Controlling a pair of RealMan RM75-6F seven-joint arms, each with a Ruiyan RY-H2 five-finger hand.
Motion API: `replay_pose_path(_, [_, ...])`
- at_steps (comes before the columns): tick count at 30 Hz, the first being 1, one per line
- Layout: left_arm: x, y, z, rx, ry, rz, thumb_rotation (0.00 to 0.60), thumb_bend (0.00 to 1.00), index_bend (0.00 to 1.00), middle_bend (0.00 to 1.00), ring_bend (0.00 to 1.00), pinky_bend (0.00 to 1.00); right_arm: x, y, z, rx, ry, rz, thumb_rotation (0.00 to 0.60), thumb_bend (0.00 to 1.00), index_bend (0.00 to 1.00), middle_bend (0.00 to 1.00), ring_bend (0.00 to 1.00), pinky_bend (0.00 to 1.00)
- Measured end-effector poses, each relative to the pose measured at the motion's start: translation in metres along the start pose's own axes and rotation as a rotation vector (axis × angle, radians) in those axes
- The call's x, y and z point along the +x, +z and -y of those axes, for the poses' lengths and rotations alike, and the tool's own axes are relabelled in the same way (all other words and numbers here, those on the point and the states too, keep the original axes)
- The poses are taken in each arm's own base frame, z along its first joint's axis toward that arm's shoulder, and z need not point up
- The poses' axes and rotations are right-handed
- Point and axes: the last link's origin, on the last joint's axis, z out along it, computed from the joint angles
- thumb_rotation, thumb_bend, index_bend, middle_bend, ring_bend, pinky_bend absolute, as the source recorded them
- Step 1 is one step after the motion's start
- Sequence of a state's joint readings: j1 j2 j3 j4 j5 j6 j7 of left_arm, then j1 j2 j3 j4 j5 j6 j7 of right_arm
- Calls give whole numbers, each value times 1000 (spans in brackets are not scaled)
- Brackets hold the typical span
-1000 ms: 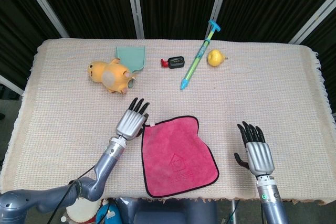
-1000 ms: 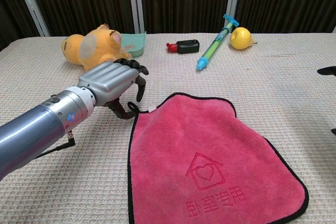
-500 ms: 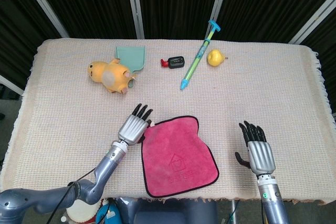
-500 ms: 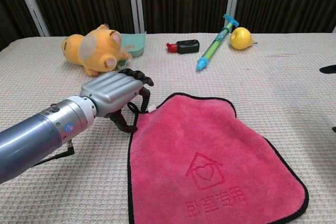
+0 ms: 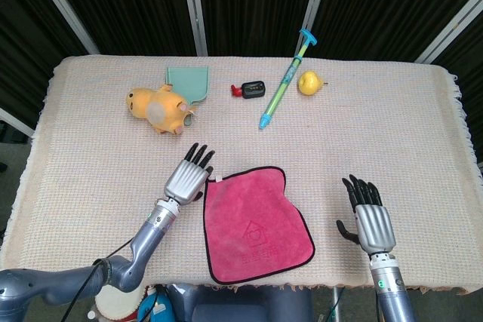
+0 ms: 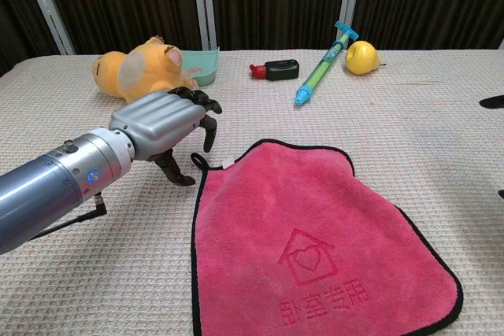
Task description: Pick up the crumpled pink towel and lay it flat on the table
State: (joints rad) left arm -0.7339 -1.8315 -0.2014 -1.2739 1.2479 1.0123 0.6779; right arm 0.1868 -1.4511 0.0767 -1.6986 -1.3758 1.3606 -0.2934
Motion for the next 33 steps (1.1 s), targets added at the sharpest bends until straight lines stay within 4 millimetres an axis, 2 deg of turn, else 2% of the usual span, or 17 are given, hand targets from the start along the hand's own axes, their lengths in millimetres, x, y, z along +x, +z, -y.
replay_pose_path(21, [-17,0,1,-9,29,-18,600,129,446,103,0,54,-3,0,2,-3,23,16,600,350,0,0,0,4])
replay_pose_path(33, [-29,4,-16,-21,-15,-69,600,132,446,109,0,54,-4,-2,0,-7,33,26,600,350,0,0,0,4])
